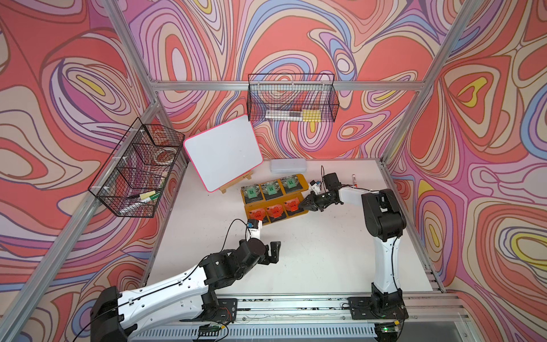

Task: Place the tea bags on the shelf by color
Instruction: Place the tea bag on the shelf.

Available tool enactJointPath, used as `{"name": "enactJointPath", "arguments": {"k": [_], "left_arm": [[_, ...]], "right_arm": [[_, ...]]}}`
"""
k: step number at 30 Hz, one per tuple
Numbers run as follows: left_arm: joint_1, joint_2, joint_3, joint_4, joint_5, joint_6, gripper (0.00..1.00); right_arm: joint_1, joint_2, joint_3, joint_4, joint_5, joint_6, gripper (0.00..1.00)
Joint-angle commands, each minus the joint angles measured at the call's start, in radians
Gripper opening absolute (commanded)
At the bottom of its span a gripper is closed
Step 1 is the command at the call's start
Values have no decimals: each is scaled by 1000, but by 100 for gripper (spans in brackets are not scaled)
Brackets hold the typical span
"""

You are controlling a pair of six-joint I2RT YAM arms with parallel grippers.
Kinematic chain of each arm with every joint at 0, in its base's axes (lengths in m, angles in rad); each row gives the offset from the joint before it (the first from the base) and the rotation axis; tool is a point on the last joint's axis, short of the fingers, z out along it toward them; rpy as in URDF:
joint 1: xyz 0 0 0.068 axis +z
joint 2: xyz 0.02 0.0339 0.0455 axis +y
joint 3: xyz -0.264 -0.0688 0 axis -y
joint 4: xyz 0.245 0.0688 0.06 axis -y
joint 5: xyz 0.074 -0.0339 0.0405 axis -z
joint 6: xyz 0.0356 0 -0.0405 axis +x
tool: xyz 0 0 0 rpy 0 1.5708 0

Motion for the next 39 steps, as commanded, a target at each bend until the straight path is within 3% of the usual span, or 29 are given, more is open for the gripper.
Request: {"name": "enactJointPath", "arguments": {"k": [1, 31, 39], "left_arm": [[5, -16, -13, -20, -23, 5, 99], [5, -47, -19, -35, -35, 0, 99], [5, -69, -12, -59, -68, 8, 99]], "right_arm": [[-4, 21, 24, -21, -6, -13, 18], [-54, -59, -29, -46, 91, -10, 23], [-80, -173, -102, -55, 141, -21, 23]]}}
